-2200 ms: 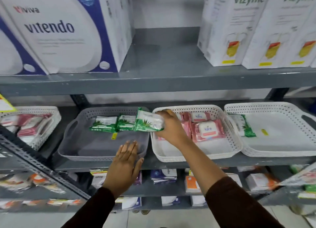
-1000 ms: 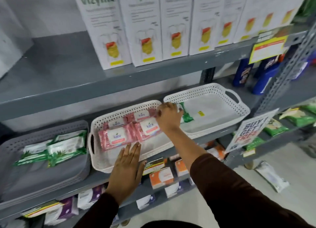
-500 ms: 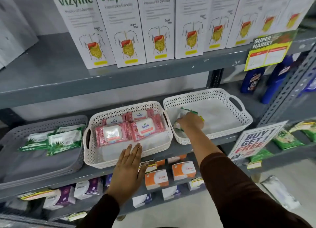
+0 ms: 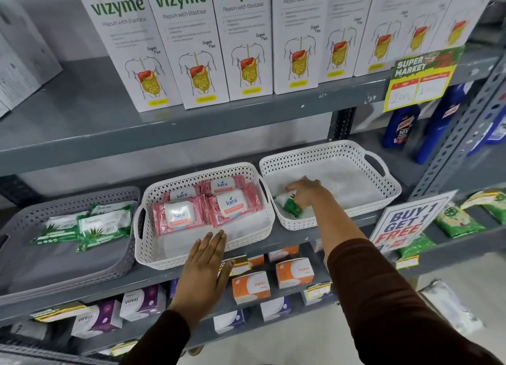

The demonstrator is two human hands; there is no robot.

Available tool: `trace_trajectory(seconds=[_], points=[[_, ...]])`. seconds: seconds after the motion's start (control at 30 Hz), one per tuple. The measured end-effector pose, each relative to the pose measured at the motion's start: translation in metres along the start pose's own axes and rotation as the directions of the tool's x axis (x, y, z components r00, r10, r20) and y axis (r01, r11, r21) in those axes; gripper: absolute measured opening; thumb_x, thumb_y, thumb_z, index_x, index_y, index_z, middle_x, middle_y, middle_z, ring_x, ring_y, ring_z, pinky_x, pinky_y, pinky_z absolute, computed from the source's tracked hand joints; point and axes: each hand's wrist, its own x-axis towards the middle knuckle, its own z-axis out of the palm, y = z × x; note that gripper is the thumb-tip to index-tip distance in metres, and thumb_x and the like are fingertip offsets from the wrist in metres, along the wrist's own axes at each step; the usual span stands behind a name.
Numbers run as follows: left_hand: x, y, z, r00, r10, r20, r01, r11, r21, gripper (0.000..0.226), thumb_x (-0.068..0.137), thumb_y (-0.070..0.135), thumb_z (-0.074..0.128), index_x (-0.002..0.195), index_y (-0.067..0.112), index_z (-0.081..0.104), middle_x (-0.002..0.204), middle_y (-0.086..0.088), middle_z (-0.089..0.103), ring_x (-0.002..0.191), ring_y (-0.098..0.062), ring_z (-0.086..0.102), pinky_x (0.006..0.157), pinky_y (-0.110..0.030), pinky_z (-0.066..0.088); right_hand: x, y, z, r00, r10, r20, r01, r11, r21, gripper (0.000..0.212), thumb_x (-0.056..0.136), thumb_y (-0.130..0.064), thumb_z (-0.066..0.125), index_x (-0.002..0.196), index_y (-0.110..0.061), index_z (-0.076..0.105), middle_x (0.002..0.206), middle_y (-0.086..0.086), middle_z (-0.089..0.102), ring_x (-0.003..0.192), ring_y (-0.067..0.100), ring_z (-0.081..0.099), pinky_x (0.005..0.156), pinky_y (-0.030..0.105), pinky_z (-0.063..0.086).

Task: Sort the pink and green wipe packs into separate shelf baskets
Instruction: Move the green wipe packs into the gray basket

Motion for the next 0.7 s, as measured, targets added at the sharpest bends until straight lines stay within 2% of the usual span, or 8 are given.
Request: trace_trajectory(seconds=[0.07,0.13,0.2,0.3,0.43,0.57,0.63,0.7], points=[[0.000,0.000,-0.001,1.000,-0.002,0.003,0.002,1.000,0.005,0.067,0.098,0.052,0.016,0.152,0.012,0.025,0.158,-0.004,0.024,0.147,-0.019,0.015,0.120,-0.039,0.010,-0.002,-0.001,-0.001,0.988,0.147,-0.044,-0.147,0.989,0.017,0.055,0.089,-0.015,0.053,0.142,-0.030,0.048,0.143,0.018,0.044,0.127,0.039,0.041,0.099,0.048,0.047],[0.000,0.000,0.000,1.000,-0.001,0.005,0.001,1.000,0.011,0.067,0.099,0.052,0.017,0.152,0.012,0.025,0.158,-0.004,0.024,0.147,-0.019,0.015,0.120,-0.039,0.010,-0.005,0.002,-0.002,0.969,0.245,-0.039,-0.243,0.969,0.049,0.046,0.086,-0.029,0.065,0.129,-0.016,0.056,0.122,0.013,0.059,0.113,0.033,0.054,0.087,0.040,0.051],[-0.001,0.000,0.001,1.000,-0.004,0.007,0.004,1.000,0.016,0.067,0.099,0.052,0.016,0.152,0.013,0.024,0.159,-0.003,0.022,0.147,-0.018,0.014,0.121,-0.038,0.009,-0.006,0.007,-0.002,0.960,0.277,0.031,-0.278,0.960,0.042,0.058,0.075,-0.036,0.080,0.121,-0.013,0.053,0.111,0.007,0.061,0.109,0.031,0.057,0.080,0.036,0.047],[-0.002,0.000,0.001,1.000,-0.001,0.011,0.001,1.000,0.016,0.067,0.099,0.052,0.016,0.153,0.013,0.021,0.159,-0.002,0.019,0.147,-0.017,0.011,0.121,-0.037,0.007,-0.004,0.015,0.003,0.946,0.325,-0.014,-0.325,0.946,0.012,0.069,0.063,-0.041,0.088,0.118,-0.017,0.053,0.117,0.006,0.061,0.123,0.030,0.046,0.080,0.041,0.036],[-0.002,-0.006,-0.001,0.999,0.024,0.022,-0.025,0.999,0.041,0.068,0.099,0.054,0.014,0.153,0.014,0.020,0.160,-0.001,0.018,0.148,-0.016,0.008,0.120,-0.034,0.004,-0.007,0.023,0.014,0.919,0.358,-0.163,-0.351,0.934,0.073,0.063,0.063,-0.045,0.083,0.112,-0.019,0.053,0.112,0.002,0.060,0.118,0.025,0.046,0.078,0.039,0.034],[-0.015,-0.021,-0.008,1.000,0.001,0.024,-0.002,1.000,0.021,0.066,0.100,0.053,0.017,0.153,0.014,0.021,0.159,-0.001,0.021,0.147,-0.013,0.007,0.119,-0.031,0.003,-0.010,0.025,0.018,0.847,0.351,-0.399,-0.247,0.925,0.289,0.053,0.064,-0.032,0.084,0.109,-0.013,0.062,0.107,0.008,0.065,0.105,0.028,0.052,0.072,0.034,0.044],[-0.025,-0.034,-0.015,0.999,-0.031,0.006,0.031,0.999,0.015,0.065,0.101,0.052,0.019,0.153,0.014,0.021,0.159,-0.001,0.021,0.146,-0.012,0.006,0.119,-0.030,0.003,-0.016,0.014,0.013,0.785,0.305,-0.539,-0.090,0.917,0.388,0.048,0.063,-0.028,0.085,0.103,-0.010,0.066,0.101,0.011,0.067,0.099,0.031,0.053,0.071,0.037,0.048],[-0.045,-0.059,-0.026,0.994,-0.108,-0.017,0.107,0.994,-0.018,0.067,0.099,0.054,0.019,0.152,0.013,0.023,0.159,-0.001,0.020,0.147,-0.015,0.009,0.120,-0.034,0.008,-0.019,-0.019,0.005,0.754,0.206,-0.623,0.093,0.906,0.412,0.045,0.061,-0.027,0.085,0.098,-0.008,0.067,0.097,0.013,0.069,0.095,0.034,0.057,0.074,0.039,0.051]])
